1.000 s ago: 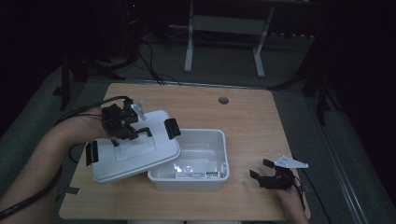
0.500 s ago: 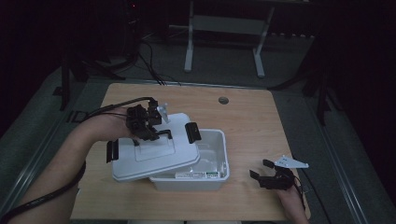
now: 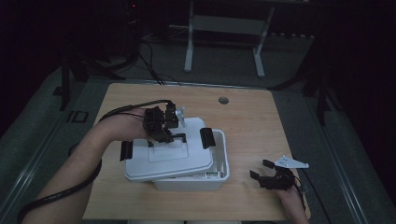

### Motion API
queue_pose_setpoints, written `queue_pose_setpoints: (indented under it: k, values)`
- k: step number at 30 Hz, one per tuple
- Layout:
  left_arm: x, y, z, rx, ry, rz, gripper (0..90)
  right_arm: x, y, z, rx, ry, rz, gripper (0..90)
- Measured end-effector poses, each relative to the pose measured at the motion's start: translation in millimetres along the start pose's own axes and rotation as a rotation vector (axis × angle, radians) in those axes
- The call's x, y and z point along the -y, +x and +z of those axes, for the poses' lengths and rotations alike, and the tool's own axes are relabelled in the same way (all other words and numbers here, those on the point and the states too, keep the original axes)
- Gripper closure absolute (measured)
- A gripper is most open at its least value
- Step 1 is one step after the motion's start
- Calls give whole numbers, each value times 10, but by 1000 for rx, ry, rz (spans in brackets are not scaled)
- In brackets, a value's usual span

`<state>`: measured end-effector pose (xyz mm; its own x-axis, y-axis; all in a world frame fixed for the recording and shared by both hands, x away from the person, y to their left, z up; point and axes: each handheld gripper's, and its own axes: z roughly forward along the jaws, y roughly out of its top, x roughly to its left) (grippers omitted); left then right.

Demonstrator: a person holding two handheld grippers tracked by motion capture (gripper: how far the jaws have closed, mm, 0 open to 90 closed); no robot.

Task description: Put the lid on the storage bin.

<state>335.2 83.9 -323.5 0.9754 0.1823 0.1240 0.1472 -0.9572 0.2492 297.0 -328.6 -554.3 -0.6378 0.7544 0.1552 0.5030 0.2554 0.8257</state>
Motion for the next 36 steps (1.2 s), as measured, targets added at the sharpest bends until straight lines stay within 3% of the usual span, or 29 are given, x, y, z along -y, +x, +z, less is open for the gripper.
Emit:
queue_pose_setpoints:
  k: [13, 20, 36]
  values:
    - [-283, -68, 107, 24, -2, 56, 833, -1, 4, 5, -4, 3, -7, 156]
    - [-450, -116, 204, 19, 8, 108, 832, -1, 7, 2, -10, 3, -5, 156]
    - [-525, -91, 389, 31, 16, 110, 832, -1, 6, 7, -20, 3, -4, 156]
